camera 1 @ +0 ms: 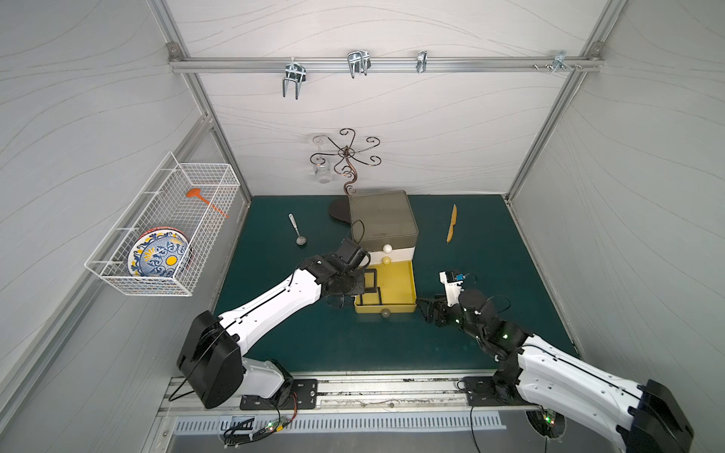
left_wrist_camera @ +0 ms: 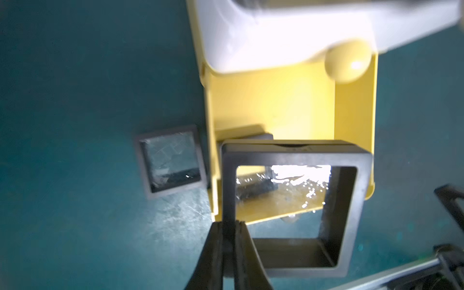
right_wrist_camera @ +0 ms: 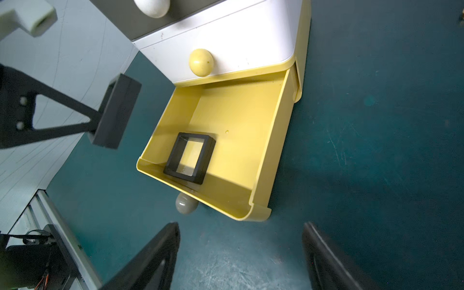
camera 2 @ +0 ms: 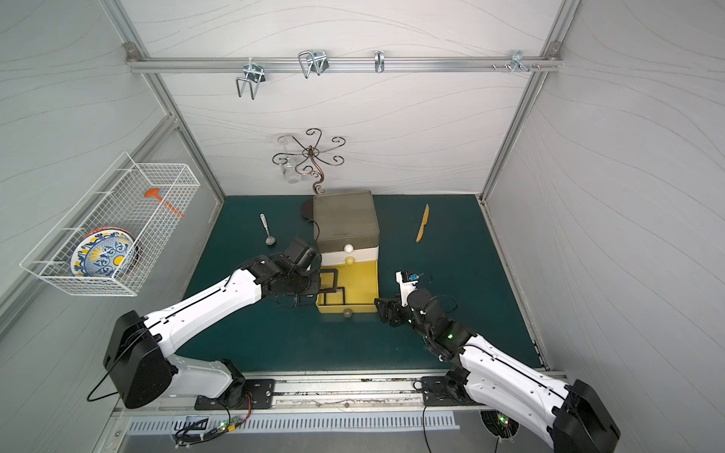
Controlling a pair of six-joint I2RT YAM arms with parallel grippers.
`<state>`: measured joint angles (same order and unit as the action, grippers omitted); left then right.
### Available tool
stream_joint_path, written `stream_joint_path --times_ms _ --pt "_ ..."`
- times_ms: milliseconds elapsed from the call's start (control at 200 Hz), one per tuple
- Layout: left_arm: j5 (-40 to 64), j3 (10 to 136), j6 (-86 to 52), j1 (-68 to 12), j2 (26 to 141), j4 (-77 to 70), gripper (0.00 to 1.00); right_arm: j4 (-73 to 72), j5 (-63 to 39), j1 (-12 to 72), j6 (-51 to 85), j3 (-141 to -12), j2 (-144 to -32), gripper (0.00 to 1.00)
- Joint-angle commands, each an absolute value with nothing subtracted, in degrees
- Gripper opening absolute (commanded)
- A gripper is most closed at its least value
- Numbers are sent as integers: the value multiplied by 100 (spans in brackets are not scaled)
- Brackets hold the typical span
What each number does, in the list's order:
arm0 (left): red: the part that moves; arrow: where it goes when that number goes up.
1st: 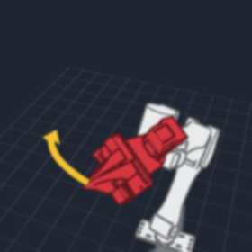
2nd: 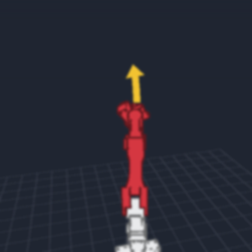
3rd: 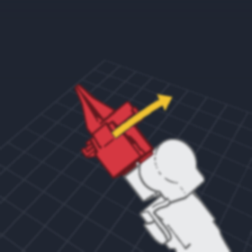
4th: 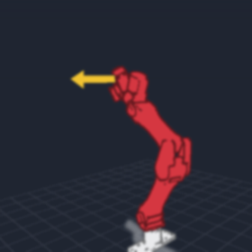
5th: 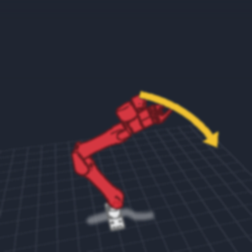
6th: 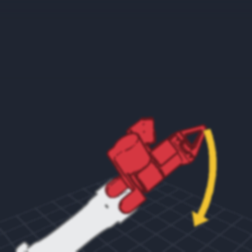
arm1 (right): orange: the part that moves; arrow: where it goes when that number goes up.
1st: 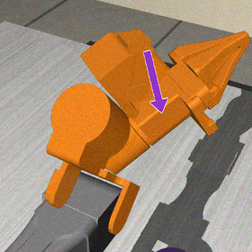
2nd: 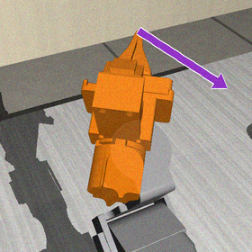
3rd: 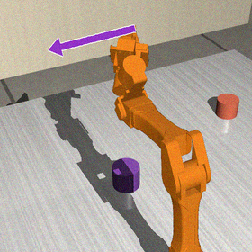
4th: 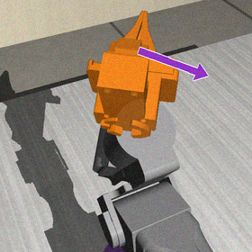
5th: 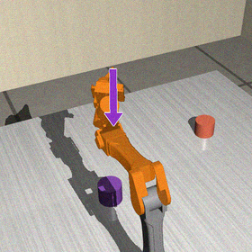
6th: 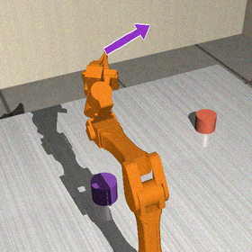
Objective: Place the brooch boxes into the drawer by color
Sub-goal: Place the brooch box in the drawer, then pick up the brooch box from the center of the board.
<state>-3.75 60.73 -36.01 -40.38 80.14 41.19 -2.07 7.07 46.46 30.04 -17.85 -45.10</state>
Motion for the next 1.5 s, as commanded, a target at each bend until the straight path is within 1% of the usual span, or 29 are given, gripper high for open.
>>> stream_joint_path --times_ms 0,425,735,820,906,976,1121,1236,1376,1496 --pt "-463 6082 -3859 -4277 8207 3788 0 -45 786 4614 3093 -1731 -4407 82" --pt "-613 6362 -4129 -4631 9261 2892 0 339 827 4614 3085 -1601 -3970 82" --pt "-510 6652 -4164 -4855 9771 2725 0 367 868 4614 3085 -1534 -3923 82" --pt "-501 6712 -4158 -4909 9817 2751 9 331 862 4614 3082 -1525 -3968 82" --pt "-509 6708 -4157 -4934 9792 2760 14 307 858 4614 3080 -1538 -4002 82" --pt "-562 6697 -4145 -4931 9731 2788 25 261 852 4614 3076 -1532 -4026 82" --pt "-724 6738 -4095 -4931 9538 2907 40 177 813 4614 3060 -1547 -4133 82" --pt "-833 6817 -4061 -4926 9404 3105 41 116 761 4614 3033 -1573 -4191 82" --pt "-1313 6828 -3965 -4856 8955 3665 41 107 691 4615 2956 -1605 -4177 82" --pt "-898 6408 -4070 -4360 8323 3824 41 86 677 4614 2912 -1591 -4173 82"
